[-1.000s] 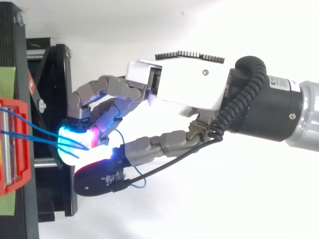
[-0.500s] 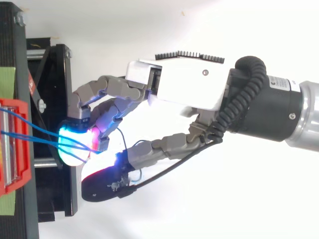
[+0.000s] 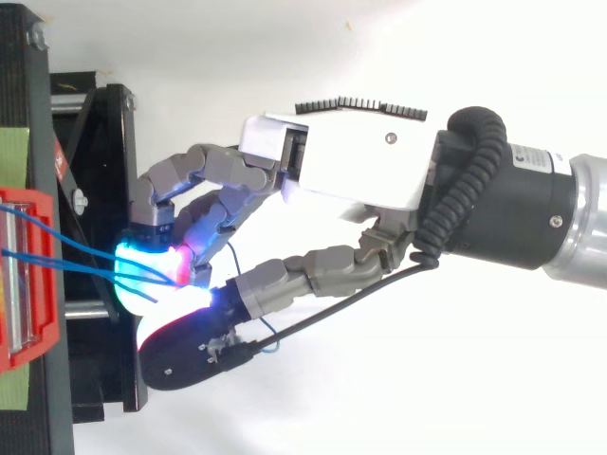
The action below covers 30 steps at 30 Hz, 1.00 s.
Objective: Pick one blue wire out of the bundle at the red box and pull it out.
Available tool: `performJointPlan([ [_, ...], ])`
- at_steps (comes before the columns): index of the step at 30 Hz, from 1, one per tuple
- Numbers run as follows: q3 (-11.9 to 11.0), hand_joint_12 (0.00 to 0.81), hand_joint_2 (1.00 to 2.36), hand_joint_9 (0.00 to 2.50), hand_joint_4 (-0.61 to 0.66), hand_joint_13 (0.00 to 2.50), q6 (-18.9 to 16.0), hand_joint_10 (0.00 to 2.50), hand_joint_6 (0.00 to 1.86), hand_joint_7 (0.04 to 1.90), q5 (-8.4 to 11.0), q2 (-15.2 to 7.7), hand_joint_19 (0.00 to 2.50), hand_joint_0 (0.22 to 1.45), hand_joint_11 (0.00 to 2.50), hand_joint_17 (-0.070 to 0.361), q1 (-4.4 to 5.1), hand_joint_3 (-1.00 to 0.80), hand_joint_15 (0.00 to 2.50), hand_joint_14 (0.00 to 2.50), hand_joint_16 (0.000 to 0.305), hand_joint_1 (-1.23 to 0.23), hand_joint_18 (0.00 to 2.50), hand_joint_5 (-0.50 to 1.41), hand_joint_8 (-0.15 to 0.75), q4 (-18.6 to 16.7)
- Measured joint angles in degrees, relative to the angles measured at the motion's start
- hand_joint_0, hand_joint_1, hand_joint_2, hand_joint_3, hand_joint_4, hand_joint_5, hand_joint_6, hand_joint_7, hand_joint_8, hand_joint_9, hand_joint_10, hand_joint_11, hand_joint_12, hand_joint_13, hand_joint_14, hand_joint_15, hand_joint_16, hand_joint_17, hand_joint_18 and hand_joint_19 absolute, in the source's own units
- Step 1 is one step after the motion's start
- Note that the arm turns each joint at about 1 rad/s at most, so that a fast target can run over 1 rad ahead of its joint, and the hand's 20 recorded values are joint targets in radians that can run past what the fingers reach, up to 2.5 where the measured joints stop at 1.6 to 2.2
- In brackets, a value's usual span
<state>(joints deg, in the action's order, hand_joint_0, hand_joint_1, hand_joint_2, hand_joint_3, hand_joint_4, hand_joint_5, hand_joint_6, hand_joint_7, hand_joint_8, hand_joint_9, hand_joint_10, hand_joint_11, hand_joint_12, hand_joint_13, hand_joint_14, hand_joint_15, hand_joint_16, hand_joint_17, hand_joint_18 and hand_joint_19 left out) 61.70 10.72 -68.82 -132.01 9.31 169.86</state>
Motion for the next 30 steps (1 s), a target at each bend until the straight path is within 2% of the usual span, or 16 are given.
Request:
performJointPlan([
  [5, -0.01, 0.461, 1.02, 0.89, 0.24, 0.75, 0.00, 0.01, 0.88, 1.20, 0.00, 0.00, 0.41, 0.61, 0.61, 0.124, 0.01, -0.24, 0.26, 0.01, 0.055, -0.79, 0.78, -0.15, 0.392, 0.12],
  [10, 0.00, 0.463, 1.02, 0.87, 0.19, 0.75, 0.00, 0.01, 0.91, 1.10, 0.00, 0.00, 0.40, 0.64, 0.62, 0.124, 0.01, -0.23, 0.26, 0.01, 0.055, -0.87, 0.78, -0.16, 0.382, 0.19],
  [13, 0.00, 0.462, 1.02, 0.85, 0.20, 0.75, 0.00, 0.02, 0.92, 1.08, 0.00, 0.00, 0.38, 0.65, 0.63, 0.125, 0.01, -0.26, 0.26, 0.01, 0.055, -0.92, 0.79, -0.18, 0.382, 0.21],
  [16, 0.00, 0.463, 1.01, 0.83, 0.27, 0.74, 0.00, 0.02, 0.92, 1.05, 0.00, 0.00, 0.37, 0.69, 0.64, 0.125, -0.02, -0.32, 0.26, 0.01, 0.055, -0.95, 0.79, -0.19, 0.383, 0.21],
  [20, 0.00, 0.462, 1.00, 0.82, 0.28, 0.74, 0.00, 0.02, 0.92, 1.02, 0.00, 0.00, 0.37, 0.68, 0.64, 0.125, -0.01, -0.49, 0.26, 0.01, 0.056, -0.98, 0.79, -0.20, 0.380, 0.16],
  [23, 0.00, 0.459, 1.00, 0.83, 0.28, 0.74, 0.00, 0.01, 0.91, 1.01, 0.00, 0.00, 0.39, 0.62, 0.65, 0.125, 0.00, -0.50, 0.26, 0.01, 0.056, -0.94, 0.79, -0.19, 0.379, 0.05],
  [26, 0.00, 0.475, 1.00, 0.87, 0.31, 0.76, 0.00, 0.01, 0.87, 1.06, 0.00, 0.00, 0.42, 0.53, 0.61, 0.131, 0.02, -0.50, 0.27, 0.01, 0.058, -0.78, 0.80, -0.16, 0.390, 0.02],
  [29, 0.00, 0.474, 1.00, 0.89, 0.31, 0.76, 0.00, 0.02, 0.82, 1.11, 0.00, 0.00, 0.44, 0.52, 0.56, 0.133, 0.02, -0.50, 0.27, 0.01, 0.059, -0.63, 0.80, -0.13, 0.396, 0.03],
  [30, 0.00, 0.463, 1.00, 0.90, 0.29, 0.76, 0.00, 0.01, 0.80, 1.14, 0.00, 0.00, 0.46, 0.55, 0.56, 0.130, 0.03, -0.50, 0.28, 0.01, 0.058, -0.58, 0.79, -0.12, 0.394, 0.03],
])
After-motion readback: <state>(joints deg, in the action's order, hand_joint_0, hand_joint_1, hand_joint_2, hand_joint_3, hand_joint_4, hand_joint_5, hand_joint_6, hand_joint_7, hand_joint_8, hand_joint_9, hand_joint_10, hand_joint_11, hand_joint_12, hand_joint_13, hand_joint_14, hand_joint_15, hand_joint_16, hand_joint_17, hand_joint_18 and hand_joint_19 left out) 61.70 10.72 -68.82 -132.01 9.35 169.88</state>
